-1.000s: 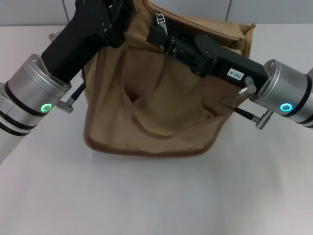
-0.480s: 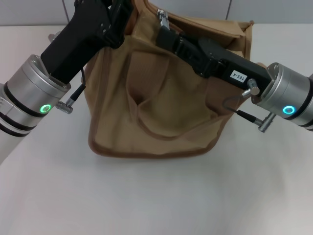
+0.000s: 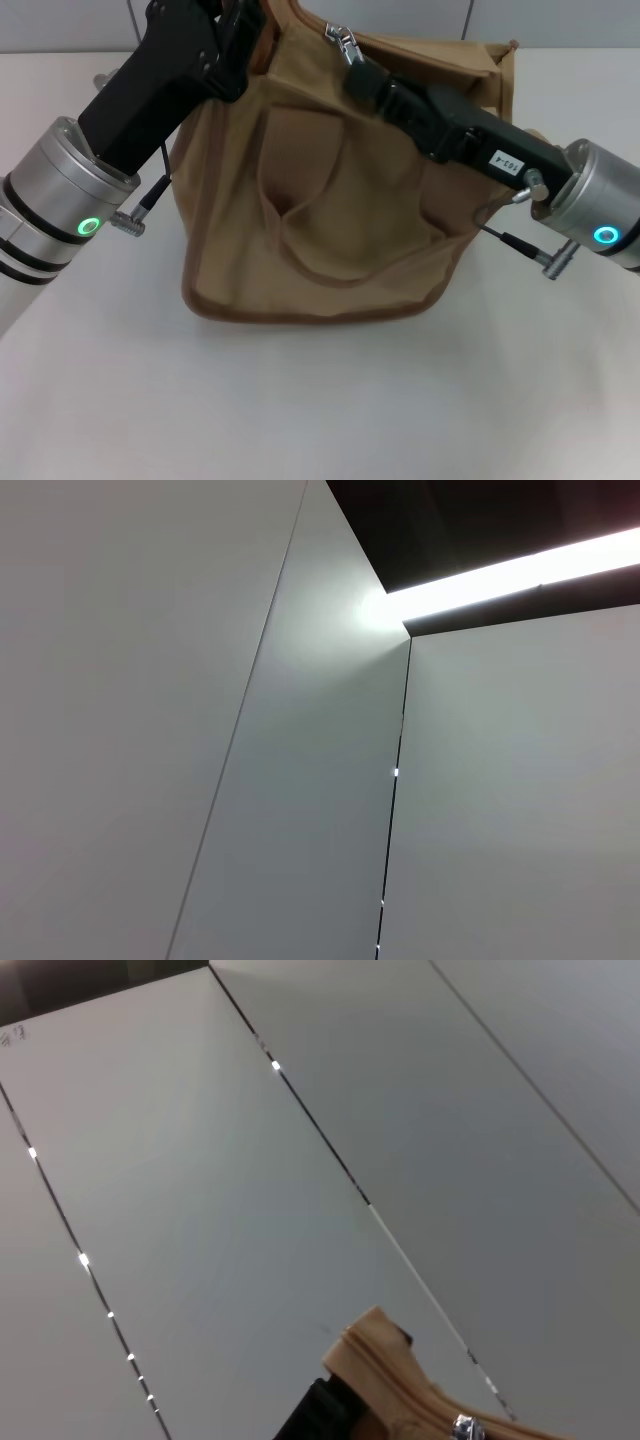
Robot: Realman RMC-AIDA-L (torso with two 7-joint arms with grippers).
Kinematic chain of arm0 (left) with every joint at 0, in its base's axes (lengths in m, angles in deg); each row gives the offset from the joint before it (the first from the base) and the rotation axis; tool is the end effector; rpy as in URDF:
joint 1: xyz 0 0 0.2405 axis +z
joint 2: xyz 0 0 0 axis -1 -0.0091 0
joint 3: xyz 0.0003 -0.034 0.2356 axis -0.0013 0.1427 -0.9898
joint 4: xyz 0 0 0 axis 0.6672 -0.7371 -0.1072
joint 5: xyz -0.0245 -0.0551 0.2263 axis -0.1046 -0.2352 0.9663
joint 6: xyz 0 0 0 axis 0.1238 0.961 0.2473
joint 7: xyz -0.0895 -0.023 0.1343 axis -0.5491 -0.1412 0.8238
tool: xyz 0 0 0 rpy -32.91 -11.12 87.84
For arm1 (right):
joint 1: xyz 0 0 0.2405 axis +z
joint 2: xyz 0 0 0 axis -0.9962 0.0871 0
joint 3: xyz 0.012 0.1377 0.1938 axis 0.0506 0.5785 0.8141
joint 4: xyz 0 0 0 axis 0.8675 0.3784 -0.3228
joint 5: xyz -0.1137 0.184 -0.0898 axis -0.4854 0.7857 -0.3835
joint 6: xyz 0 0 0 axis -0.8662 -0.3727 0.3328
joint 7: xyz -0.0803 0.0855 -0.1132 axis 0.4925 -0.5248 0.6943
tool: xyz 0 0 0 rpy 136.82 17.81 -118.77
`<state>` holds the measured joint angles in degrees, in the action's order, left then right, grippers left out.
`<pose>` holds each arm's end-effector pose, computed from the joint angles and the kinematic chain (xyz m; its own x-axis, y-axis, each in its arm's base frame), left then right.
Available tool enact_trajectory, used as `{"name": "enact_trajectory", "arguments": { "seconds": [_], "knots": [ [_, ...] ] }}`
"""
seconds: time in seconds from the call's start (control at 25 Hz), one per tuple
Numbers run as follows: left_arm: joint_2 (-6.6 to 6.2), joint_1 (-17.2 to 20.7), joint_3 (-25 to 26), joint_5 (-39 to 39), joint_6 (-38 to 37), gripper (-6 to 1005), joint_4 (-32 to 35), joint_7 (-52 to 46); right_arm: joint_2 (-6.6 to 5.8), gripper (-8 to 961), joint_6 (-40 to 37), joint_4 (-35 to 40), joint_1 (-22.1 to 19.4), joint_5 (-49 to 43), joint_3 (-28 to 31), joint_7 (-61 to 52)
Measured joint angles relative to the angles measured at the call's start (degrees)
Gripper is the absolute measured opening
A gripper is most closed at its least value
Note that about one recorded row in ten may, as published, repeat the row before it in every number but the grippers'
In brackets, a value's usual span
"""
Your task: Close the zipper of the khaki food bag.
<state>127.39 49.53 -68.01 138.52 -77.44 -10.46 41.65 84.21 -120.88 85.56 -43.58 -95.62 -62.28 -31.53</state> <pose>-0.1721 0.3356 -0.0193 0.2156 -0.1245 0.9685 0.4353 -0.8756 -0.2095 0.1718 0.3370 -0.0541 0.2732 -0.3828 -0.8825 -0.4815 -0.8486 0.2191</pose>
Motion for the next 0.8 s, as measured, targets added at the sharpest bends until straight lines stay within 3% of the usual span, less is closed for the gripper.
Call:
{"name": "enact_trajectory", "arguments": {
  "seconds": [0.8],
  "knots": [
    [0.0, 0.71, 0.68, -0.43, -0.74, 26, 0.44, -0.09, -0.43, 2, 0.27, 3.67, -5.58, 0.04, 2.06, -2.82]
  ]
}}
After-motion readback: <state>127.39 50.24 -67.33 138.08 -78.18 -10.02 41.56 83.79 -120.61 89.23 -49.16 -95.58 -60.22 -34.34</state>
